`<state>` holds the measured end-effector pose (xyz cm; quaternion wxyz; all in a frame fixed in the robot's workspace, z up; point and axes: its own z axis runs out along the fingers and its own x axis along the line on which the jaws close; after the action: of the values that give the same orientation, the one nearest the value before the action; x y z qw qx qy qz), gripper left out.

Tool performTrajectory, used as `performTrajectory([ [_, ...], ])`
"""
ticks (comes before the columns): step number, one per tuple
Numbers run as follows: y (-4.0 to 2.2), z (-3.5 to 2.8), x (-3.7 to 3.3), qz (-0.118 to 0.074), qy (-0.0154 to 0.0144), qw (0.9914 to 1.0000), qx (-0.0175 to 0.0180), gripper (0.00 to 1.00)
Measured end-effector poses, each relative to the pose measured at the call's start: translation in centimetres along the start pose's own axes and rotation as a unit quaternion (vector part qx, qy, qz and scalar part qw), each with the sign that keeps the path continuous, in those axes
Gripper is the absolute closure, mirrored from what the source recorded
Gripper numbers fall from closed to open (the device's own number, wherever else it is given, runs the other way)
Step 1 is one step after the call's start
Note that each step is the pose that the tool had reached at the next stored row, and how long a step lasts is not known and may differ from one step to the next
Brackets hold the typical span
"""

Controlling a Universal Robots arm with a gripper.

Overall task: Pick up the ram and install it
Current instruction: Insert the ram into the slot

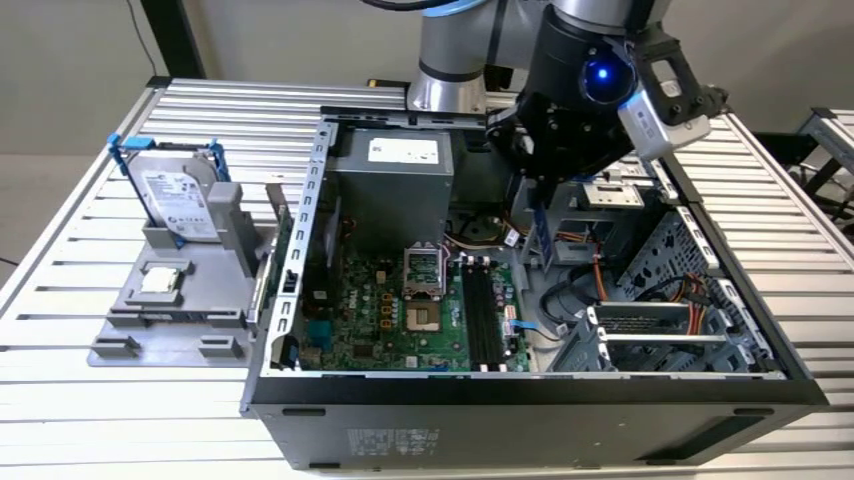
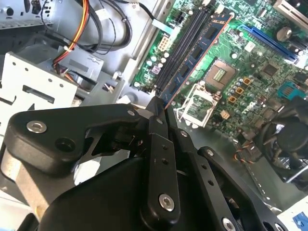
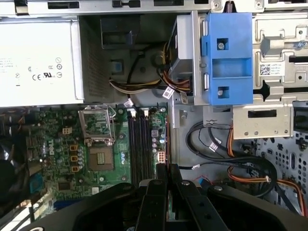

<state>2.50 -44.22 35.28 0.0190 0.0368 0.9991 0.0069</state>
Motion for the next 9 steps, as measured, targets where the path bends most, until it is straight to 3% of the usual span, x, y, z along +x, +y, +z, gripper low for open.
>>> performTrajectory([
  [2,0.00,0.35,0.01,0.000,-0.0017,1.00000,0.0000,1.00],
  [9,-0.02,1.61,0.11,0.000,-0.0018,1.00000,0.0001,1.00],
])
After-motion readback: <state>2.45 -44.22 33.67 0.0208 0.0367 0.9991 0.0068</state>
